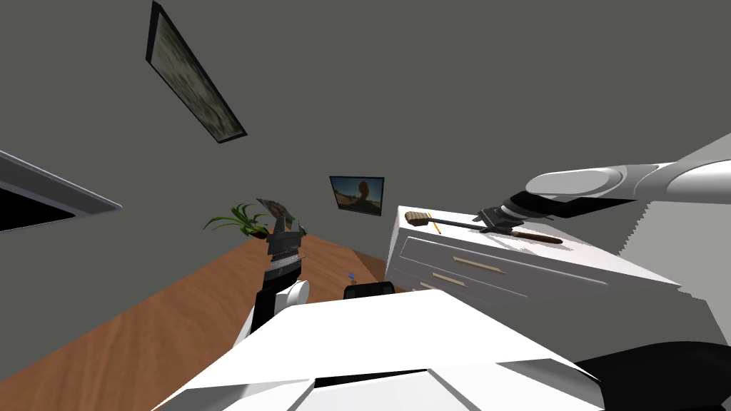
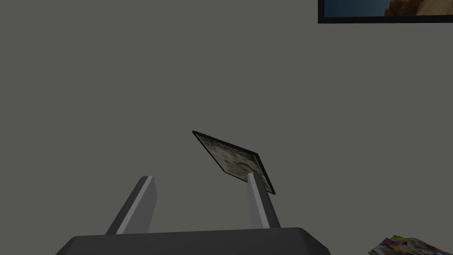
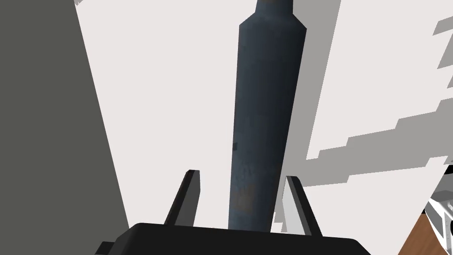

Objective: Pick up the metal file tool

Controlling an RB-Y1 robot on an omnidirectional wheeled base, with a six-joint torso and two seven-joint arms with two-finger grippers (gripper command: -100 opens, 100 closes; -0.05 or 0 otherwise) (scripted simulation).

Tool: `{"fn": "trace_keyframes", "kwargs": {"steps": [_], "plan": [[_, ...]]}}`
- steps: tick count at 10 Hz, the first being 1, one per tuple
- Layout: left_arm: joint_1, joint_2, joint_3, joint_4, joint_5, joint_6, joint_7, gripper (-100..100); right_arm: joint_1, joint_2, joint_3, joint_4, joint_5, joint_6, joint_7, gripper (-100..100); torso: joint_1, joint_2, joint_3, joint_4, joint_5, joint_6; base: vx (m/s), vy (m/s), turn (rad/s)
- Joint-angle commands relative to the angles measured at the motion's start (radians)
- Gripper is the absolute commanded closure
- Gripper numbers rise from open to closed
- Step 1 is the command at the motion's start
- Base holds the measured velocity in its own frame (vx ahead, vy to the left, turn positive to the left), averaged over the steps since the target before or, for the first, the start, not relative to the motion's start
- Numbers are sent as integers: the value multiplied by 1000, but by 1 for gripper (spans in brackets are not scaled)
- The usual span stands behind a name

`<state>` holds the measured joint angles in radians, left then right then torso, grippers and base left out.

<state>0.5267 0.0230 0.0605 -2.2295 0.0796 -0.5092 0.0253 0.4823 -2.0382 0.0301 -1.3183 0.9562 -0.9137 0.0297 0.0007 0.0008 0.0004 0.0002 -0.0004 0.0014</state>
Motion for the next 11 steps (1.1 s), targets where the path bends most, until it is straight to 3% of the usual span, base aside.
{"fn": "trace_keyframes", "kwargs": {"steps": [1, 4, 5, 6, 7, 10, 11], "plan": [[0, 0, 0, 0, 0, 0, 0, 0, 0, 0, 0, 0, 0, 0, 0, 100, 0, 0, 0, 0, 0, 0, 0, 0, 0], [0, 0, 0, 0, 0, 0, 0, 0, -1, 0, -1, 1, 0, 1, -1, 100, 0, 0, -1, -1, 0, 0, 0, 0, 0], [0, 0, 0, 0, 0, 0, 0, 0, -1, 0, -1, 1, 0, 1, -1, 0, 0, 0, -1, -1, 0, 0, 0, 0, 0], [0, 0, 0, 0, 0, 0, 0, 0, -28, 2, 18, 5, 3, -12, 3, 100, 0, 0, -1, -1, 0, 0, -6, -1, -28], [0, 0, 0, 0, 0, 0, 0, 0, -38, -22, 7, 2, -6, -33, -6, 100, 0, 0, 0, -1, 0, 0, -27, -11, -87], [0, 0, 0, 0, 0, 0, 0, 0, -28, -28, -5, 2, -11, -35, -6, 100, -1, 1, 0, 0, 0, 0, -20, -10, -18], [0, 0, 0, 0, 0, 0, 0, 0, -29, -29, -4, 1, -11, -36, -8, 0, -1, 0, 0, 0, 0, 0, 0, 0, 0]]}}
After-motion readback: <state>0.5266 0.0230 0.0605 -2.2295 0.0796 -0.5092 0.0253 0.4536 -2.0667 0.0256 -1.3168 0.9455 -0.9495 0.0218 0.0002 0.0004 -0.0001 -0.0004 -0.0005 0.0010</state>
